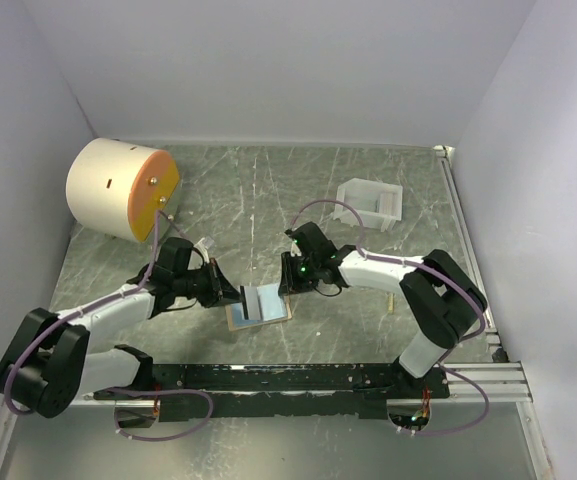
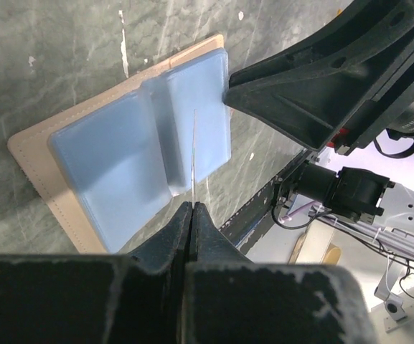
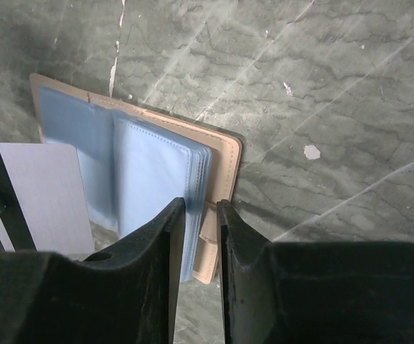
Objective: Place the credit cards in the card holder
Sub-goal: Insert the credit card into the card holder.
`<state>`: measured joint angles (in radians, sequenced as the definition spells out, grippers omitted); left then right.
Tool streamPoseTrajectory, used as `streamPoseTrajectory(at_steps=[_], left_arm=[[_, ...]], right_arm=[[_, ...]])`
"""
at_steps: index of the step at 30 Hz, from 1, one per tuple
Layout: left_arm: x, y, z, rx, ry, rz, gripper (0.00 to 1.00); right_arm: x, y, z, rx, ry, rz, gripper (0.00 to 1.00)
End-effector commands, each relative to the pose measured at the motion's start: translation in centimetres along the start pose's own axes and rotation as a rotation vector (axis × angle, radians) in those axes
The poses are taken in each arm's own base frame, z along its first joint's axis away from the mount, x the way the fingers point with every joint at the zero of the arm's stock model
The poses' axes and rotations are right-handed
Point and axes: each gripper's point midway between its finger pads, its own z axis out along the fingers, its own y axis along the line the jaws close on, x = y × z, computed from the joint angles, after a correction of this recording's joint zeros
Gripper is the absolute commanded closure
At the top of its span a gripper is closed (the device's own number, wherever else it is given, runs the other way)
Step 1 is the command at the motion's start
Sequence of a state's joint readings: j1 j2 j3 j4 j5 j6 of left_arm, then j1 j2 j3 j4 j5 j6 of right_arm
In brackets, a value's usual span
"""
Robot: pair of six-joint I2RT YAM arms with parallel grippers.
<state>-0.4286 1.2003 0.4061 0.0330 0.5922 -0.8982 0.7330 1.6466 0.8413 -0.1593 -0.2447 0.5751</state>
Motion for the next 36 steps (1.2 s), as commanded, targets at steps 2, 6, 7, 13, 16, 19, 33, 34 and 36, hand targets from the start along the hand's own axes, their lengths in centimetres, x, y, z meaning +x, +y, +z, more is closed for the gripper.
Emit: streamPoseTrajectory(at_steps=[2,6,7,13,16,19,33,34,36], left_arm=[[0.1,0.0,0.3,0.042,0.026,0.025,0.93],[0.3,0.4,0.6,0.047,0.034,0.011,0.93],[0.4,0.6,0.6,0.045,0.038,0.009,0.93],[0.5,0.8,0.9,0.054,0.046,-0.014,0.93],[0.6,0.9,1.1,0.068,0.048,-0.03,0.93],[0.7,0.9,1.4,0.081,0.053,-0.045,0.93],[0.7,1.9,2.3,0.079,0.066,-0.069,0.93],[0.7,1.9,2.3,0.08,0.063,-0.068,0.93],[0.6,1.5,2.2,0.098,0.06,-0.065,0.93]], right_arm=[[0.4,-1.3,0.5,0.068,0.013,-0.026,0.78],[0.6,-1.5,0.8,0.08,0.02,-0.027,0.83],[0.7,-1.4,0.7,0.08,0.018,-0.027,0.83],[0.8,-1.3,0.7,0.074,0.02,-0.025,0.85],[0.9,-1.3,0.7,0.071,0.017,-0.023,0.85],[0.9,-1.2,0.8,0.071,0.013,-0.025,0.85],[1.3,-1.1,0.8,0.072,0.018,-0.026,0.86],[1.4,-1.1,0.8,0.072,0.019,-0.025,0.86],[1.4,-1.2,0.7,0.082,0.024,-0.026,0.87]])
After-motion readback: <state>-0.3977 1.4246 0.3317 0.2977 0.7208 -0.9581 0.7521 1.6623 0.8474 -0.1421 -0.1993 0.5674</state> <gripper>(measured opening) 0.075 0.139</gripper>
